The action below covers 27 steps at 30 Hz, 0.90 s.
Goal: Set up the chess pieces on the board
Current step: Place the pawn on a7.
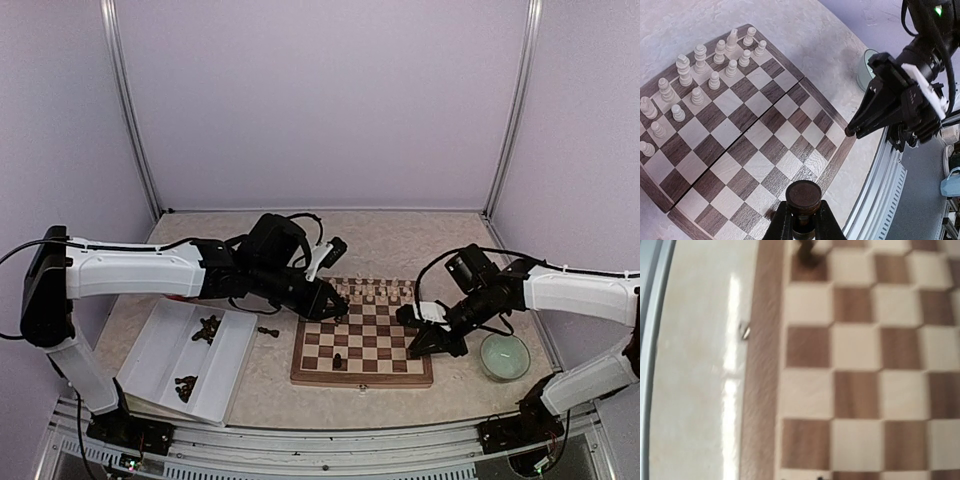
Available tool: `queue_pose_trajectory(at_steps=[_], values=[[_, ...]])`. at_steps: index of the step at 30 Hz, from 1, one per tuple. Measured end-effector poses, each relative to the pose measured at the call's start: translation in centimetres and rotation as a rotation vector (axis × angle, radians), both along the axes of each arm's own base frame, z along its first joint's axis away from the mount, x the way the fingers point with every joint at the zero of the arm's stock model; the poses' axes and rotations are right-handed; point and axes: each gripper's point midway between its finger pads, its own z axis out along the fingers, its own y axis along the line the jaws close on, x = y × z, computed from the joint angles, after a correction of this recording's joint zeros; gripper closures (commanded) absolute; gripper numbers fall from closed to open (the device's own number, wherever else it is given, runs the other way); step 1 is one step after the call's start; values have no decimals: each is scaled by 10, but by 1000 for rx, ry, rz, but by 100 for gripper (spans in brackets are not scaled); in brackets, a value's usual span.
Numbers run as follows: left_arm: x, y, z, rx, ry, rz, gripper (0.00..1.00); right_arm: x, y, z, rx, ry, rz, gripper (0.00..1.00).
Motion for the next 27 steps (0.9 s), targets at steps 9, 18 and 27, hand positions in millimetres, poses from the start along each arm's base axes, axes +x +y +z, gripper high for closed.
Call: queue_pose_trajectory(at_steps=[9,18,27], values=[[2,1,4,-11,5,14,90,6,-8,-26,-94,-104,3,100],[3,2,10,-22,1,23,89,18,-6,-34,-113,-140,-12,100],[3,3,14,-30,-3,26,89,20,-8,-42,-134,-133,-17,72]])
